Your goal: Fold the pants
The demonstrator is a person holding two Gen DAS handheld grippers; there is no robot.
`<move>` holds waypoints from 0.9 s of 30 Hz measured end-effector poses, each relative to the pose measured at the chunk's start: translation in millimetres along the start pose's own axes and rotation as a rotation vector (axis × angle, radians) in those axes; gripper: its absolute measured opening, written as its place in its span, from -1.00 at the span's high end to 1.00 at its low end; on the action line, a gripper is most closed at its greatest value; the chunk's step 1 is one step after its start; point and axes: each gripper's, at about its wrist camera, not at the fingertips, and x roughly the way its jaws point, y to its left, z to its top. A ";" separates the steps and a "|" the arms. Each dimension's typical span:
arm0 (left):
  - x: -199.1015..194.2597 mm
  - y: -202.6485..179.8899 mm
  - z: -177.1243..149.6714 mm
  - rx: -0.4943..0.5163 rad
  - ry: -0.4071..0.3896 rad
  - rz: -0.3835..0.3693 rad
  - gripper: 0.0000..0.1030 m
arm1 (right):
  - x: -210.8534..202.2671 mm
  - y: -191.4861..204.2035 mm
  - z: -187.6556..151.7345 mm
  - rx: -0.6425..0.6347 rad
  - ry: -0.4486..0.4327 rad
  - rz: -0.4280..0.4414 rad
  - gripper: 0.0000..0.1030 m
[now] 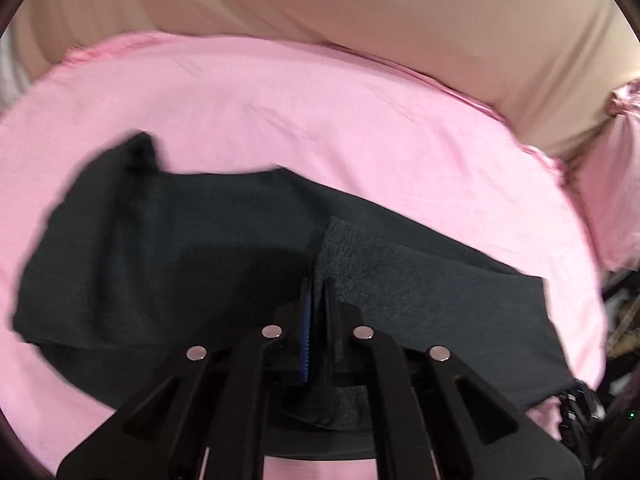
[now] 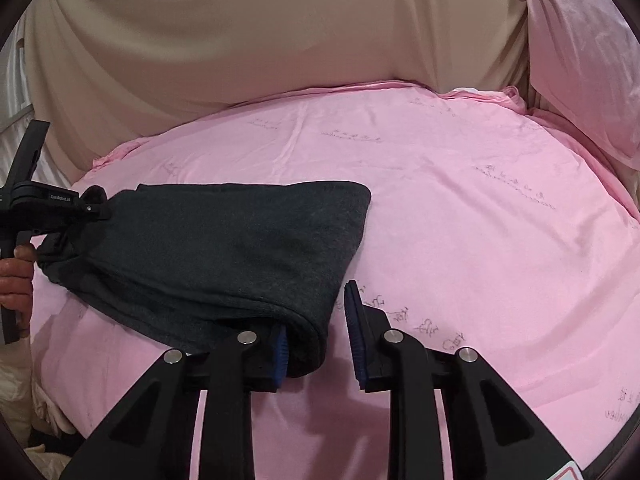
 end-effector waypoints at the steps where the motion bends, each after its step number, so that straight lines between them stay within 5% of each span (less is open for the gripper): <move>1: 5.8 5.6 -2.8 -0.001 0.017 0.030 0.92 | 7.4 0.9 -4.3 -0.008 0.026 -0.008 0.53; 3: 22.2 13.0 -13.0 -0.006 0.086 0.012 0.91 | 8.4 0.6 -8.1 -0.003 0.012 -0.011 0.52; 7: 6.6 9.7 -13.9 0.008 0.013 -0.022 0.83 | 4.1 0.6 -3.9 0.011 0.040 -0.006 0.52; 9: -10.7 19.2 -9.5 0.002 -0.016 -0.031 0.73 | -10.7 3.2 -7.4 -0.017 0.061 0.015 0.40; 10: -24.8 29.0 -6.6 -0.005 -0.048 -0.035 0.68 | -21.2 4.4 -9.2 -0.036 0.050 0.017 0.14; 12: -55.4 56.5 -0.7 -0.039 -0.125 -0.014 -0.13 | -49.9 8.4 -6.9 -0.057 -0.006 0.027 -0.27; 15: -98.0 109.1 -0.9 -0.120 -0.246 0.057 -0.33 | -63.7 22.2 20.7 -0.011 -0.041 0.194 -0.27; 18: -122.0 157.3 -6.2 -0.200 -0.305 0.172 -0.38 | -25.6 60.8 59.8 0.075 0.035 0.417 -0.27; 21: -132.2 190.1 -18.7 -0.266 -0.317 0.202 -0.49 | 36.1 125.4 92.0 0.098 0.170 0.613 -0.27; 27: -115.3 222.2 -47.6 -0.287 -0.224 0.173 -0.58 | 135.9 263.4 117.0 -0.007 0.404 0.717 -0.31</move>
